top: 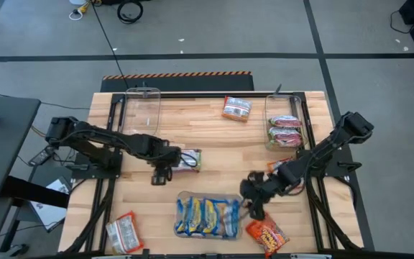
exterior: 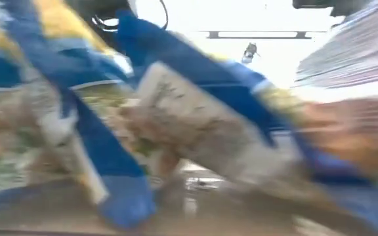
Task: Sort Maruchan noodles
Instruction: Put the green noodle pack into the top right transparent bin
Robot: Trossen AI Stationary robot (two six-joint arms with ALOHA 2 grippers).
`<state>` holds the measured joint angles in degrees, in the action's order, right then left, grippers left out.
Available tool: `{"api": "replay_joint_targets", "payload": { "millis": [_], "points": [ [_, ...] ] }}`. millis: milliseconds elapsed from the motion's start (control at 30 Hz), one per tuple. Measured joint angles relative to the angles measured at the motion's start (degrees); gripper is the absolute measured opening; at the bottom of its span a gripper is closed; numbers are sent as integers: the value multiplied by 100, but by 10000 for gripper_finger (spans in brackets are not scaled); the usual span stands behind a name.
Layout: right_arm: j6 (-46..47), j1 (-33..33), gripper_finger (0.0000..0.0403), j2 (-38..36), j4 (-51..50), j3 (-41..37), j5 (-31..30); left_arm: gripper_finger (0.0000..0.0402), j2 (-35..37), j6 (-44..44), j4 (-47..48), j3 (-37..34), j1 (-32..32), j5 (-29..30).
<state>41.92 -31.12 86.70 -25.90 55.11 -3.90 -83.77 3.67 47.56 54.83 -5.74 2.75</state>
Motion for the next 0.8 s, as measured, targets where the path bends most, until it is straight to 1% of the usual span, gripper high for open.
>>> {"api": "replay_joint_targets", "payload": {
  "millis": [100,167,233,333,400,467,533,633,700,800],
  "points": [
    [-404,312,216,-136,-4,2,-576,188,151,76,299,0,-89,-129],
    [-731,555,216,-227,-30,2,-592,188,249,339,534,0,-160,-207],
    [-971,727,216,-356,-149,2,-542,188,443,700,807,-7,-226,-427],
    [-1273,955,216,-489,-333,143,-627,188,939,1119,951,-122,-345,-592],
    [-1427,1147,215,-461,-633,378,-828,188,1320,1456,772,-358,-388,-572],
    [-1745,1466,215,-255,-766,711,-872,188,1678,1789,588,-676,-391,-487],
    [-2222,1760,215,65,-872,1051,-877,188,2013,2157,203,-1078,-380,-322],
    [-2811,2139,215,668,-796,1720,-867,188,2320,2697,-242,-1587,-405,-327],
    [-3024,2334,215,1108,-833,2234,-856,188,2490,2949,-412,-1723,-453,-489],
    [-3409,2522,215,1781,-914,2961,-1003,188,2667,3068,-628,-1671,-515,-848]
  ]
}}
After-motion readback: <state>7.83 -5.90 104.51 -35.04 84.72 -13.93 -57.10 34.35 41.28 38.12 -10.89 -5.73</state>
